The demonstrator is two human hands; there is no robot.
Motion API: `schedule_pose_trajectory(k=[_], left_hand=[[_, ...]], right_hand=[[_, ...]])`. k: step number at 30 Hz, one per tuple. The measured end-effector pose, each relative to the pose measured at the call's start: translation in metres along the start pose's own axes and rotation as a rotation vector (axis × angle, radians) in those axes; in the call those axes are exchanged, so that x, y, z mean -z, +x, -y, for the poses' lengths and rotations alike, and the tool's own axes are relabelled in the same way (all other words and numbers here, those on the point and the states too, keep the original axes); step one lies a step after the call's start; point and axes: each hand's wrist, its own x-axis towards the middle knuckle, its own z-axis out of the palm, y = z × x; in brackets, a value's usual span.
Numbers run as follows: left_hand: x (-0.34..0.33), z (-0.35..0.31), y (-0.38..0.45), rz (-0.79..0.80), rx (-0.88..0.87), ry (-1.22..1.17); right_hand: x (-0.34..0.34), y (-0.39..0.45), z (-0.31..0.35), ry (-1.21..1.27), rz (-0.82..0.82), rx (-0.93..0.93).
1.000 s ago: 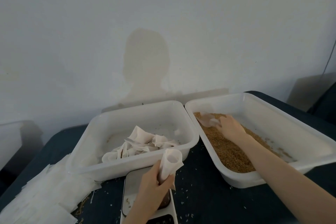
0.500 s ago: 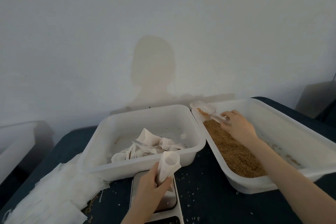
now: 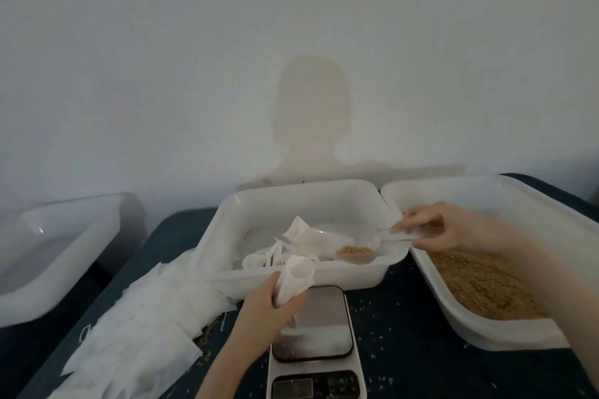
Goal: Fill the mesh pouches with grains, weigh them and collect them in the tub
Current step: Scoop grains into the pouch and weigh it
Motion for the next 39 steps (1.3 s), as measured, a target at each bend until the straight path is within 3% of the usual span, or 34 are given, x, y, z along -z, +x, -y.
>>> schedule_pose_trajectory(k=[8, 22, 26, 30, 39], left_hand=[[0.006, 0.006, 0.001, 0.03, 0.025, 0.219], [-0.011, -0.001, 0.009, 0.076, -0.109, 0.54], [-0.019, 0.003, 0.013, 0.054, -0.067, 0.626], [-0.029, 0.001, 0.016, 0.024, -0.02, 0.562], [-0.047, -0.014, 0.019, -0.103, 0.033, 0.406]], right_hand=[[0.003, -0.003, 0.024, -0.079, 0.209, -0.085], [-0.001, 0.004, 0.054, -0.255, 0.181, -0.127], [-0.002, 0.006, 0.072, -0.338, 0.139, -0.115], [-0.007, 0.012, 0.099, -0.777, 0.07, -0.118], [-0.039, 0.023, 0.144, -1.461, -0.321, 0.178]])
